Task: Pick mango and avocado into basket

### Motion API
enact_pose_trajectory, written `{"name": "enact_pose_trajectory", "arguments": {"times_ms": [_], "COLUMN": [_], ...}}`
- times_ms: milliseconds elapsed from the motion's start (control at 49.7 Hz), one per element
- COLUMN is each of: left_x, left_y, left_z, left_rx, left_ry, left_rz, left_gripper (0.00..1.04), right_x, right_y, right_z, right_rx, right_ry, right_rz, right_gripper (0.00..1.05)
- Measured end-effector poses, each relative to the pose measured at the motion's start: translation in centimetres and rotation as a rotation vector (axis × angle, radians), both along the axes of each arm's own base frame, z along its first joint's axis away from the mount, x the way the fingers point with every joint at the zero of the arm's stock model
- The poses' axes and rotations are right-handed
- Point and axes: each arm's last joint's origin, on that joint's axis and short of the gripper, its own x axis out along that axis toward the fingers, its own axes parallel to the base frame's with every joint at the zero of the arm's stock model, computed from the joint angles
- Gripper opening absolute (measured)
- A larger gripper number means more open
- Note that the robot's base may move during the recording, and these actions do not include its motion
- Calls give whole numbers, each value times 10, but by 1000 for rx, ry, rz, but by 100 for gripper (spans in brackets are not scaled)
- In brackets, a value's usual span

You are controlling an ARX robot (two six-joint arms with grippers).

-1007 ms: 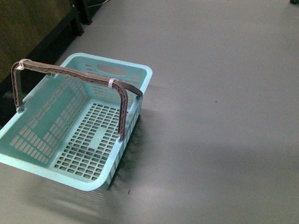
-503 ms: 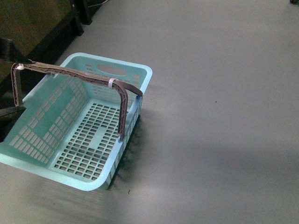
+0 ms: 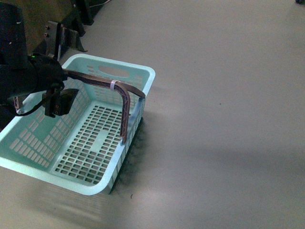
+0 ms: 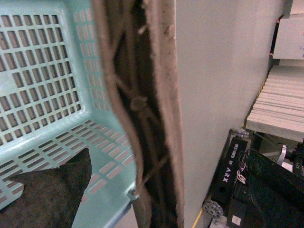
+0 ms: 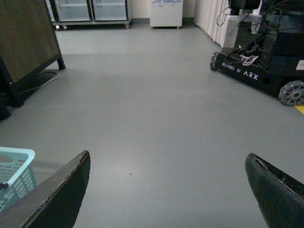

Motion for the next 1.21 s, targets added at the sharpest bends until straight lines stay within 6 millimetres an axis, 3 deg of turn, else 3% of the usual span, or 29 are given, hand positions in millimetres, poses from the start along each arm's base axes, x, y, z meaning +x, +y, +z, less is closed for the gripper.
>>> {"name": "enact_pose_trajectory", "arguments": {"times_ms": [141,403,503,725,906,1007,1208], "left_x": [14,28,29,24,4,-13,-61], "left_y": [-9,-19,-19,-18,-13,-9,-1], "left_z": [-3,-12,-12,-8,2,17,103], "left_rx": [-3,29,30,19,12,-3,-41], "left_ry": [-18,29,35,37,56,69,11], "left_rz": [-14,0,11,25,56,68,77], "left_gripper": [95,44,32,29,29,29,29], "right_x": [0,0,0,0,0,0,0], "right_y": [0,0,0,0,0,0,0], "right_z": [0,0,0,0,0,0,0], "right_rx": [0,0,0,0,0,0,0], "right_ry": [0,0,0,0,0,0,0], "right_rz": [0,0,0,0,0,0,0], "right_gripper": [96,96,96,96,96,96,96]}}
